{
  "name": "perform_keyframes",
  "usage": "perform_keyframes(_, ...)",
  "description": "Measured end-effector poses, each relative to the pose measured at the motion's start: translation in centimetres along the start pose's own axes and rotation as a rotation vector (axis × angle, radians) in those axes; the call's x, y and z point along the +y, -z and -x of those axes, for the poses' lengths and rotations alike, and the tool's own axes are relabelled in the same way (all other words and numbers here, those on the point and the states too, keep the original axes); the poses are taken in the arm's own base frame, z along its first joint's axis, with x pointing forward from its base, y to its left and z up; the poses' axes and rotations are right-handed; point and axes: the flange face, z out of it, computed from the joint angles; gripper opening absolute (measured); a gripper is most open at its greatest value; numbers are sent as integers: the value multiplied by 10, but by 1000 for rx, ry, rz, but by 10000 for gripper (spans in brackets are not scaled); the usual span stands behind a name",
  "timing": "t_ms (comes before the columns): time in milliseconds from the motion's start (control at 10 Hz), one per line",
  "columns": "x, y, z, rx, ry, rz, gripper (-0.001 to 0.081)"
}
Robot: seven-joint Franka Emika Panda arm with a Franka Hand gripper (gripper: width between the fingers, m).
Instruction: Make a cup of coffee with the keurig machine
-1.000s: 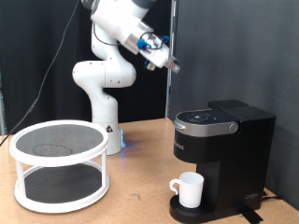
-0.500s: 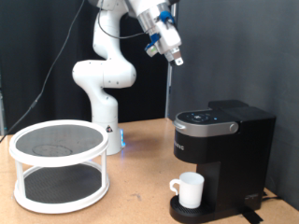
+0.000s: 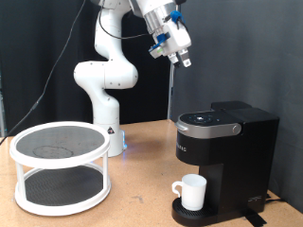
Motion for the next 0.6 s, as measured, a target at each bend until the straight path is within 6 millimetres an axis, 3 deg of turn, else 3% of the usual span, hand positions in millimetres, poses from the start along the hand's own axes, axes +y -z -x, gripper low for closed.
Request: perform_keyframes(600,-23,-24,55,152,116,28,734)
